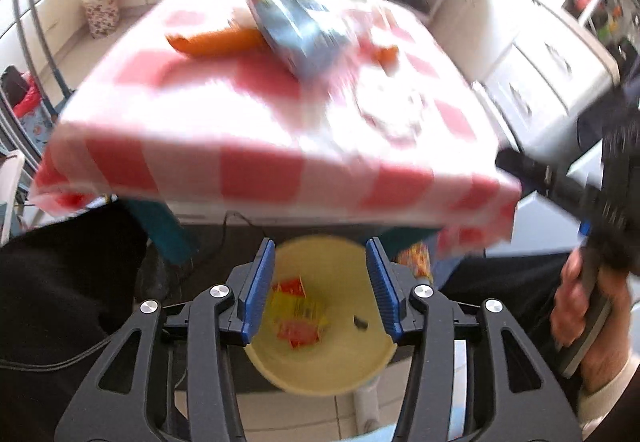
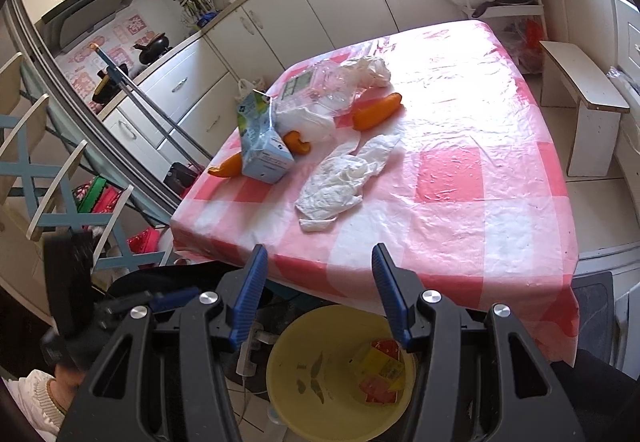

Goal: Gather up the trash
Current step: 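Grasp the blue-green milk carton with the left gripper while the right gripper grasps the white tissue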

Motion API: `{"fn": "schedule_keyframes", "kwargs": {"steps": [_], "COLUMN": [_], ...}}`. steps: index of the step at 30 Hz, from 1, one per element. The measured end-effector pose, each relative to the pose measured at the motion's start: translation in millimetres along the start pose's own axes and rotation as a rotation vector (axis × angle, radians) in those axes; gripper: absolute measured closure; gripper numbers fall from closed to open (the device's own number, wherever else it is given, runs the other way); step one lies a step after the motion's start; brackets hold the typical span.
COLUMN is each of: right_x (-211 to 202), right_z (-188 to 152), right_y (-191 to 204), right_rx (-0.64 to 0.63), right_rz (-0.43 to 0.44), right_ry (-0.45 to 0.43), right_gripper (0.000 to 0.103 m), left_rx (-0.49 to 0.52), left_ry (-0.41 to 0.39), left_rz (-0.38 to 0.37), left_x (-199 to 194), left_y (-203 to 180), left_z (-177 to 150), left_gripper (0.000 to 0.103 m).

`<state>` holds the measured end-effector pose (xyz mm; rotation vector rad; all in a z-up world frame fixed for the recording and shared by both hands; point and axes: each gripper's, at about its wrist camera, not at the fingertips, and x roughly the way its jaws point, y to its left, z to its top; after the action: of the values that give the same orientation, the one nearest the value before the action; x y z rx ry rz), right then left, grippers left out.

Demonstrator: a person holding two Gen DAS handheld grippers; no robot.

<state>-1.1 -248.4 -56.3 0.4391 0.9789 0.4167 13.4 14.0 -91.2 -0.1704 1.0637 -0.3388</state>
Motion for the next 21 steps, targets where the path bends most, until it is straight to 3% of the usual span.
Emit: {"fn": "schedule_keyframes", "kwargs": {"steps": [14,21], "right_x": [42.4,68.4], "right_z": [24.1,32.6], "right_y": [8.9,12.5], "right_rx": [-0.054,-0.070], "right_rz": [-0.081,-0.127], "right_ry": [0.033,0.056], "right_gripper": [0.050,0.050], "left_rx": [-0.292,-0.359], "left_ry": [-0.101,-0.092], "left_rz": [-0.127,-0.106], "left_x": [6.2,42.3], "left_y": [26.9,30.9], "left_z": [86.9,128.5], "left_gripper": [0.038,0.034]}}
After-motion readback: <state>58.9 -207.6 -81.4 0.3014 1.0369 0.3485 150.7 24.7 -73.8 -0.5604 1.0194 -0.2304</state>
